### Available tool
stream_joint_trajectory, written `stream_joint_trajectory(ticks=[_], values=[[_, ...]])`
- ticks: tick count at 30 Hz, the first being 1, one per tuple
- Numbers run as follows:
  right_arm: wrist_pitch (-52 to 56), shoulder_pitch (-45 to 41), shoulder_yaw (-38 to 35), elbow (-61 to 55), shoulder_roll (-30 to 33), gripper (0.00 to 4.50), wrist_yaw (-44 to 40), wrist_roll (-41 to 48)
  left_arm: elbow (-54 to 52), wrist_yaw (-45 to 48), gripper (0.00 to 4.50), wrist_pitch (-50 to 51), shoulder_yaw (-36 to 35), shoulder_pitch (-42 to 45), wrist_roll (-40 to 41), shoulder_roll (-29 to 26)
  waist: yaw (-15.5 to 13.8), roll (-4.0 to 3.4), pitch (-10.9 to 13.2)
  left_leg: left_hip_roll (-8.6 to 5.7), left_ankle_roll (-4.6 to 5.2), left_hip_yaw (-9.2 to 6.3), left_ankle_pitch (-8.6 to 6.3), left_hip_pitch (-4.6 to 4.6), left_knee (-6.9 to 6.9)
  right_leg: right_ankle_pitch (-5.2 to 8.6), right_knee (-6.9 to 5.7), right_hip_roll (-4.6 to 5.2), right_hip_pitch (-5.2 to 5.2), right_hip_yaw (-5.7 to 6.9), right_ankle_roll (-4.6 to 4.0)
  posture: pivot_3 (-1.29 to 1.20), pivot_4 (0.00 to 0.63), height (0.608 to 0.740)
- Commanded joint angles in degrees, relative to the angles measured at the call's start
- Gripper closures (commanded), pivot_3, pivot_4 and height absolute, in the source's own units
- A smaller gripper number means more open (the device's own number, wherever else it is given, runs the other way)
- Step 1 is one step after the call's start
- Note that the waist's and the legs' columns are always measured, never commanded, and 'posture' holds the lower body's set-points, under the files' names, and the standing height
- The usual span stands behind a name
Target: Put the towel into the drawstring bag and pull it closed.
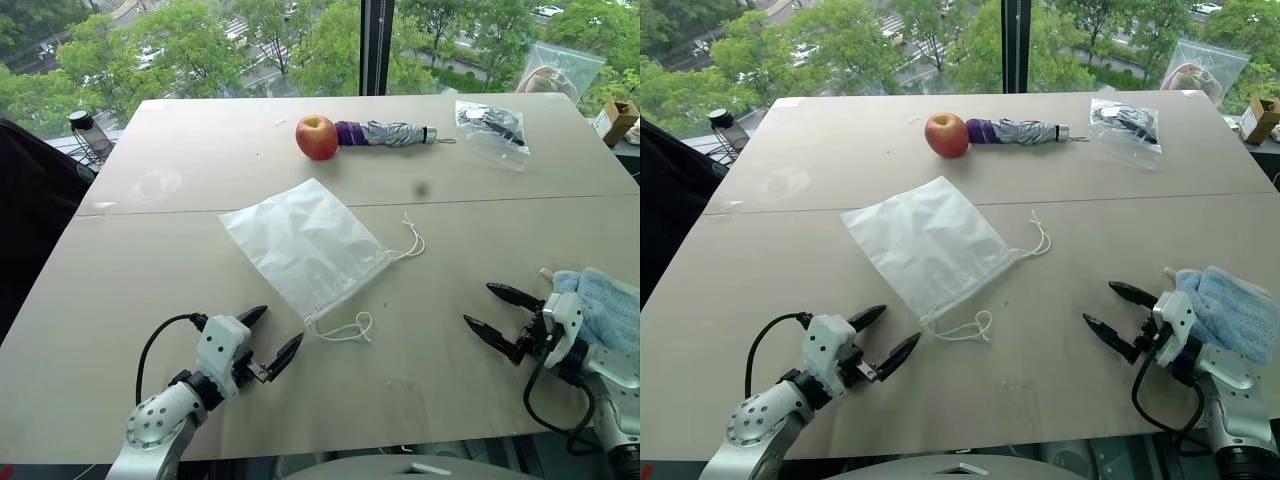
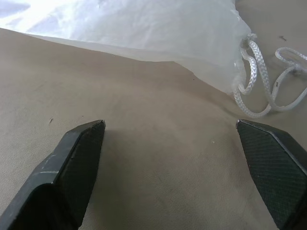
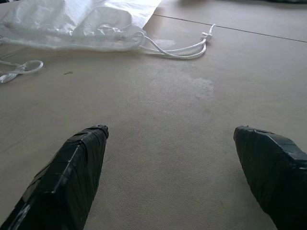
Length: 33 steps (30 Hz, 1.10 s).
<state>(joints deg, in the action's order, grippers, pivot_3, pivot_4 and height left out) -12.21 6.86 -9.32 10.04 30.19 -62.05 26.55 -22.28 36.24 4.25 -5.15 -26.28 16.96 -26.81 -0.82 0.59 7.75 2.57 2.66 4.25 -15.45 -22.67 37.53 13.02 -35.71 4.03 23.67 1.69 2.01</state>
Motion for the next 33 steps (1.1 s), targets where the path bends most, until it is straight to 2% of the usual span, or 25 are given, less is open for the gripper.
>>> stream_joint_trajectory(ticks=[1, 18, 23, 26, 30, 33], values=[[0.88, -0.18, -0.33, 0.97, 0.75, 0.03, -0.54, -0.39, -0.55, 0.13, 0.0, -0.68, -0.06, -0.45, -0.3, 0.0, 0.0, 0.0, 0.0, 0.0, 0.0, 0.0, 0.0, 0.0, 0.0, 0.0, 0.0, 0.0, 0.0, 0.0, 0.0, 0.0, 0.15, 0.74], [2.94, 1.15, 0.56, -3.0, -0.52, 0.03, -0.6, -0.23, -1.54, 5.06, 0.0, -1.33, -2.46, -1.51, 4.63, -1.59, 0.03, 0.02, 0.02, 0.05, 0.0, -0.02, 0.0, -0.02, 0.26, 0.0, -0.18, -0.08, -0.01, -0.01, 0.0, 0.0, 0.15, 0.74], [4.49, 1.84, 0.29, -4.99, -1.12, 0.03, -0.9, 1.47, -5.63, 7.05, 0.0, 2.37, -4.15, -1.24, 11.62, -2.29, 0.04, 0.08, 0.05, 0.08, 0.0, -0.02, 0.0, -0.03, 0.33, 0.0, -0.21, -0.09, -0.01, -0.01, 0.0, 0.0, 0.15, 0.74], [6.53, 2.63, 0.59, -6.62, -0.58, 0.03, -3.34, 3.56, -8.38, 7.28, 0.0, 3.94, -4.62, 0.58, 13.11, -3.5, 0.0, 0.03, 0.09, 0.11, 0.0, -0.03, 0.0, -0.06, 0.41, -0.01, -0.25, -0.1, -0.01, -0.01, 0.0, 0.0, 0.15, 0.74], [6.98, 2.29, 1.15, -6.68, -1.02, 0.03, -4.45, 3.63, -11.29, 5.62, 0.0, 5.82, -1.48, 6.9, 9.36, -5.49, -0.01, -0.01, 0.14, 0.1, 0.0, -0.06, 0.0, -0.09, 0.66, -0.01, -0.38, -0.13, -0.05, 0.0, 0.01, 0.0, 0.15, 0.74], [6.83, 1.21, 1.38, -6.21, -1.49, 0.03, -4.23, 3.19, -12.64, 0.6, 0.0, 8.08, 3.48, 13.0, 2.43, -4.88, 0.0, -0.01, 0.15, 0.06, 0.0, -0.04, 0.0, -0.08, 0.81, -0.02, -0.52, -0.13, -0.1, -0.05, 0.02, 0.0, 0.15, 0.74]])
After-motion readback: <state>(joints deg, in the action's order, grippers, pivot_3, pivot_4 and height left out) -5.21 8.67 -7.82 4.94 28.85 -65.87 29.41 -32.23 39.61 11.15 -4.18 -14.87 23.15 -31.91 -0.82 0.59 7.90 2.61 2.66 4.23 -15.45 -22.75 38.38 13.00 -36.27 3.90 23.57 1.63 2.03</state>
